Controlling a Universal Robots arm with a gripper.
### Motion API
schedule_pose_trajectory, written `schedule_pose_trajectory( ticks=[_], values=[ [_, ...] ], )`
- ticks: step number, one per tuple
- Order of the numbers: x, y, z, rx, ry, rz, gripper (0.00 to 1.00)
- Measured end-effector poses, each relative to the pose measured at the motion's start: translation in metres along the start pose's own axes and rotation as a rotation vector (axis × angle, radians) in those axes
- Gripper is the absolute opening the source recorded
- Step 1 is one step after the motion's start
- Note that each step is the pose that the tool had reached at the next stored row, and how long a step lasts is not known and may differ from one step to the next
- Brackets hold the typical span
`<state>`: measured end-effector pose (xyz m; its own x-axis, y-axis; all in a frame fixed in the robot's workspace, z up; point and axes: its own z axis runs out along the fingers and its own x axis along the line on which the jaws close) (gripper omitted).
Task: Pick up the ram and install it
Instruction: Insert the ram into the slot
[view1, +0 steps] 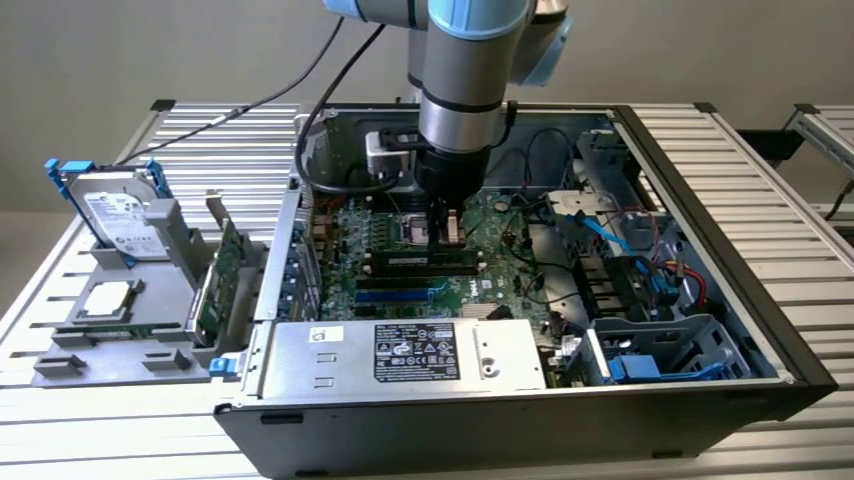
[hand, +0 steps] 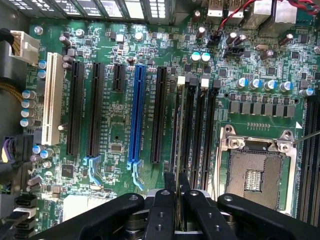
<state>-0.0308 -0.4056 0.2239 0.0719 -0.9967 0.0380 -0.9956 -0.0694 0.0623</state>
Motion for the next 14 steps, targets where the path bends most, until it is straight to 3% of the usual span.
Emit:
schedule_pose_trajectory(
  ticks=[14],
  values=[
    [-0.0001, -0.0002, 0.0029, -0.0001, 0.0002, 0.001, 0.14]
  ],
)
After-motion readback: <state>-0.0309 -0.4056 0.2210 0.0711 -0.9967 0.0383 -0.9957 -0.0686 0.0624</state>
